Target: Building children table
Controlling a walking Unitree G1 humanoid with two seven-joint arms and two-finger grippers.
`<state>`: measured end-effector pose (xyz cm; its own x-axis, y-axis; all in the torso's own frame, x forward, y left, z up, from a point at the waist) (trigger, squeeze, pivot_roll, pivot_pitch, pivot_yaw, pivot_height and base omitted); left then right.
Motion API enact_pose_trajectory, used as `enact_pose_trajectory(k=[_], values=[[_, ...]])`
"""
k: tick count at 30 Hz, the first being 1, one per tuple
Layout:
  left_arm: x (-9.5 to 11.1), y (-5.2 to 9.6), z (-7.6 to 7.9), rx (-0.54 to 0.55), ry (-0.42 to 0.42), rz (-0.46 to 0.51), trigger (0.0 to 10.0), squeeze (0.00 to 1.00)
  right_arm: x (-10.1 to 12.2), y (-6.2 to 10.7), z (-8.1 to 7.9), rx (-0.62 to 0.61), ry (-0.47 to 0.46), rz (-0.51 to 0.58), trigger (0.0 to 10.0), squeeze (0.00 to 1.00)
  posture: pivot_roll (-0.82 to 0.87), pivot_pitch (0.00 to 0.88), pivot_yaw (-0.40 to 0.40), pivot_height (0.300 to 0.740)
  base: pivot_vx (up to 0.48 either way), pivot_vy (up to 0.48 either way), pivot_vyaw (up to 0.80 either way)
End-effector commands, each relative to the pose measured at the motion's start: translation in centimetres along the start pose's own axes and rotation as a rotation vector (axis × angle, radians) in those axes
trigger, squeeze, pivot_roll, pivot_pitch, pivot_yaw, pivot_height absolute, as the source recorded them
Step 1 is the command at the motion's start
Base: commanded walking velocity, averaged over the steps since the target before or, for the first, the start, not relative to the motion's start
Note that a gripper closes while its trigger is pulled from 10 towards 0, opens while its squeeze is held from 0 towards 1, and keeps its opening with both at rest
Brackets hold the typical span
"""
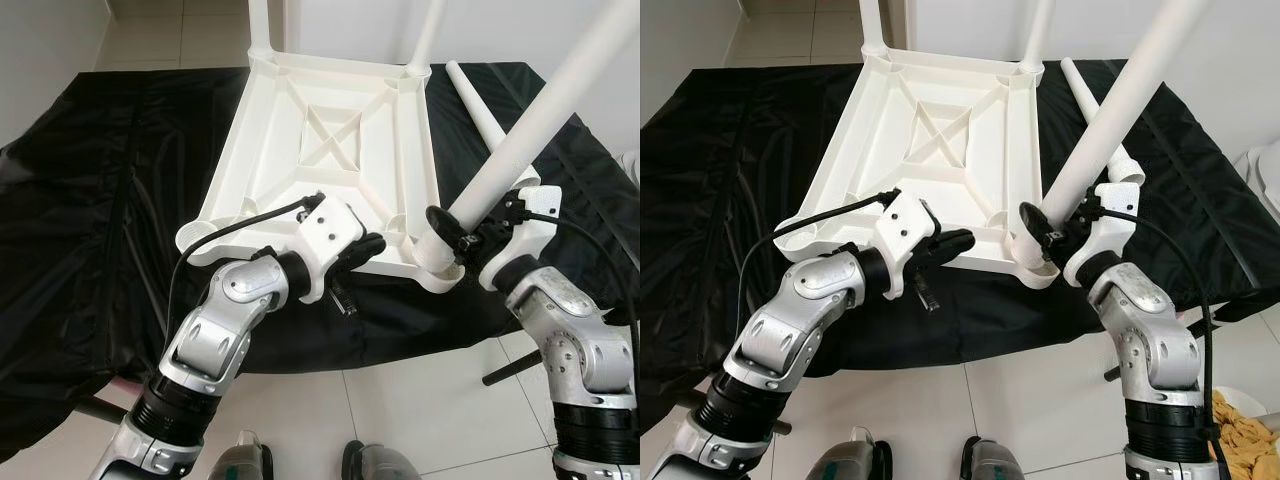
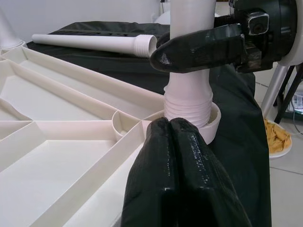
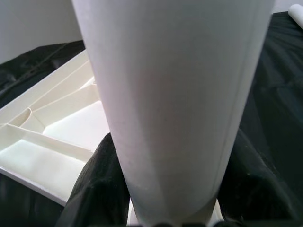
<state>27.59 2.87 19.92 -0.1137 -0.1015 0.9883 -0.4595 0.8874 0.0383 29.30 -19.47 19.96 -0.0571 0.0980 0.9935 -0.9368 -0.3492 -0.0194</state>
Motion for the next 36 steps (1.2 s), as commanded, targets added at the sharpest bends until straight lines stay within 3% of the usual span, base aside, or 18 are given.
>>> enact_pose_trajectory(k=[1, 16, 20, 21, 25, 36], values=[[0.2, 0.0, 0.3, -0.006, -0.011, -0.001, 10.0, 0.0, -1.7, 0.4, 0.1, 0.0, -0.021, -0.087, 10.0, 0.0, 0.03, 0.098, -0.027, 0.74, 0.0, 0.0, 0.0], [0.4, -0.1, 0.3, -0.008, -0.017, 0.004, 10.0, 0.0, -1.8, 0.5, 1.2, -0.051, 0.022, -0.103, 10.0, 0.0, 0.03, 0.097, -0.02, 0.74, 0.0, 0.0, 0.0], [0.5, -0.1, 0.3, -0.004, -0.02, 0.004, 10.0, 0.0, -1.6, 0.2, 0.6, -0.025, 0.071, -0.071, 10.0, 0.0, 0.03, 0.096, -0.022, 0.74, 0.0, 0.0, 0.0], [0.5, -0.1, 0.2, 0.001, -0.023, 0.003, 10.0, 0.0, -1.3, 0.1, -0.7, 0.048, 0.14, -0.031, 10.0, 0.0, 0.04, 0.1, -0.024, 0.74, 0.0, 0.0, 0.0], [0.5, 0.0, 0.2, 0.004, -0.022, 0.002, 10.0, 0.0, -1.1, 0.2, -1.5, 0.093, 0.175, -0.007, 10.0, 0.0, 0.04, 0.103, -0.025, 0.74, 0.0, 0.0, 0.0], [0.6, 0.2, -0.1, 0.019, -0.022, 0.0, 10.0, 0.0, -1.6, 0.6, -2.2, 0.132, 0.164, -0.001, 10.0, 0.0, 0.04, 0.122, -0.025, 0.74, 0.0, 0.0, 0.0]])
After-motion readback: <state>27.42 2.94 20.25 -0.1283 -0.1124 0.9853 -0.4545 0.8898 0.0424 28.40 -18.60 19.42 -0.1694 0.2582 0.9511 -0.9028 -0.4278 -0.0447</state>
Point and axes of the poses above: a point about 5 cm out from each wrist's last joint towards the gripper, its own y axis pointing back from the gripper into the wrist, its own x axis along the axis of the wrist's last joint, z = x × y, the point moved 1 cm from there along -y, pointing out of the wrist towards the gripper, and after that the axes turned 7 degrees about y, right-handed, at the moved point
